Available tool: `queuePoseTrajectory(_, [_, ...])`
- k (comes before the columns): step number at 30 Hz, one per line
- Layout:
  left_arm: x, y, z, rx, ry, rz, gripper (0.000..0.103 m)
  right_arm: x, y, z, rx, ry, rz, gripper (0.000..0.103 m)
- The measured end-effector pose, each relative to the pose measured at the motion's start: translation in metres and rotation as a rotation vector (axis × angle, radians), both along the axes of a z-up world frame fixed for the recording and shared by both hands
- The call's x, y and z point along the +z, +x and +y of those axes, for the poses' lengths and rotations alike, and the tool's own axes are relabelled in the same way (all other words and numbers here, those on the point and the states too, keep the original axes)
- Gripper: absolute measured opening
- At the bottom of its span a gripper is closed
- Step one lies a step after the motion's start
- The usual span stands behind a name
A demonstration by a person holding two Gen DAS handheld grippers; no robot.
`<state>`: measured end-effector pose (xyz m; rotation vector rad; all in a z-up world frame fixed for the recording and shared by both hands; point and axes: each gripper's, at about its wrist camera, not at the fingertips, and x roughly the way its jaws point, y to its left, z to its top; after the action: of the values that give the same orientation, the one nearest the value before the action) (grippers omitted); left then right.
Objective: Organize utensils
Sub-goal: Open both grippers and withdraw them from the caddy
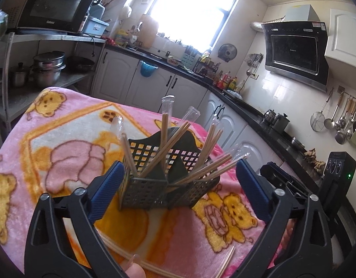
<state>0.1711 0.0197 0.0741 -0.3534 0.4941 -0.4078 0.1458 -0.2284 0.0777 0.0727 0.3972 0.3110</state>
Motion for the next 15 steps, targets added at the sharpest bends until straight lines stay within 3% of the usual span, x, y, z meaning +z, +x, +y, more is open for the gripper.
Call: queuePoseTrajectory(15, [-0.025,-0.012,0.014,0.043,0.022,0.057,0.092,-0.025,-0.018,0.008,0.022,-0.027,0.063,0.062])
